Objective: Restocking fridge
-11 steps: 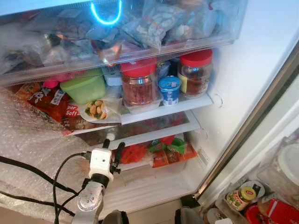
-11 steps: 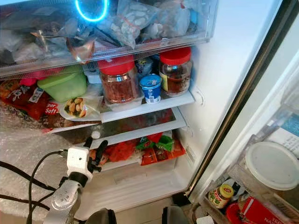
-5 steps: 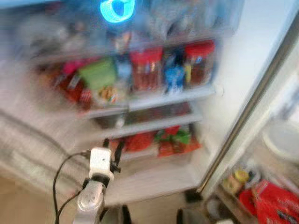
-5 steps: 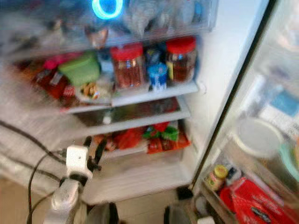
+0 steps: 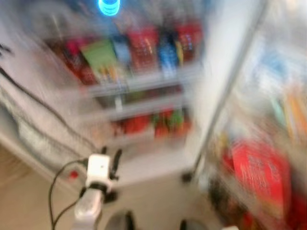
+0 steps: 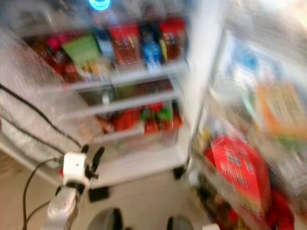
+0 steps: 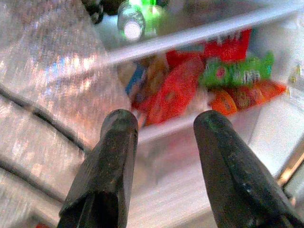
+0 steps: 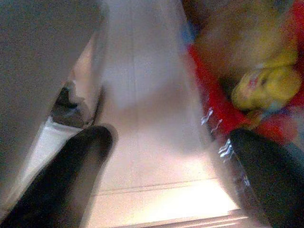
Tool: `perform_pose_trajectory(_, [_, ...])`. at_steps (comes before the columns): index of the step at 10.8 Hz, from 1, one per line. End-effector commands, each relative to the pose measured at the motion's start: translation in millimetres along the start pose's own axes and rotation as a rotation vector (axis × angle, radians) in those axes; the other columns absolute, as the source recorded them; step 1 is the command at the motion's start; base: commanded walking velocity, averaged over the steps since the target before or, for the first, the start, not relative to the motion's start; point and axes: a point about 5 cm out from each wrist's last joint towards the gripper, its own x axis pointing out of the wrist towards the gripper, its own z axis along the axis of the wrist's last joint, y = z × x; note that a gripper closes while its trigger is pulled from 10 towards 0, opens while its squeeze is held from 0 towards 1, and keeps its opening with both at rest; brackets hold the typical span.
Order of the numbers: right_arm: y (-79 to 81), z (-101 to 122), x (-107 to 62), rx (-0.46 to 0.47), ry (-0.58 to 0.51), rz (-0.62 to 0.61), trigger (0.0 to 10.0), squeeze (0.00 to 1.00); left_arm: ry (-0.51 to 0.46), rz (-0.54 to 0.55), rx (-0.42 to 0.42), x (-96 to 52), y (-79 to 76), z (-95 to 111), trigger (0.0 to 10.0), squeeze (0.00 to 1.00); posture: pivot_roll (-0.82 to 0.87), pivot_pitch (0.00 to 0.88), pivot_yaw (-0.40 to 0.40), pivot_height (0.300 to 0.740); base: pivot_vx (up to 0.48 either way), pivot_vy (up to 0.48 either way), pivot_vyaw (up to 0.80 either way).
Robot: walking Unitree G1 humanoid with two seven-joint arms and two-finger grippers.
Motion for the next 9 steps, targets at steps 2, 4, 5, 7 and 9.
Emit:
perform_pose_trajectory(2, [21.2,3,-0.4,-0.012,-0.006,0.071,10.0,0.00,0.140,0.084,0.031,-6.2,25.3,-24,10.0,0.00,-0.11,0.047,0.074,0.650,0.000,0.000,0.00])
perform_pose_trajectory(4, [21.5,3,-0.4,-0.009,-0.006,0.072,10.0,0.00,0.307,0.181,0.056,-24.7,60.0,-55,10.0,0.00,-0.10,0.051,0.076,0.650,0.000,0.000,0.00])
perform_pose_trajectory(5, [21.4,3,-0.4,-0.008,-0.005,0.071,10.0,0.00,0.392,0.214,0.039,-33.8,69.6,-69,10.0,0.00,-0.10,0.052,0.077,0.650,0.000,0.000,0.00])
perform_pose_trajectory(7, [21.2,3,-0.3,-0.006,-0.007,0.069,10.0,0.00,0.636,0.238,0.011,-67.9,72.1,-109,10.0,0.00,-0.10,0.054,0.074,0.650,0.000,0.000,0.00])
perform_pose_trajectory(9, [20.4,4,-0.2,-0.003,-0.011,0.063,10.0,0.00,0.698,0.245,-0.013,-81.6,64.1,-122,10.0,0.00,-0.10,0.053,0.071,0.650,0.000,0.334,0.00])
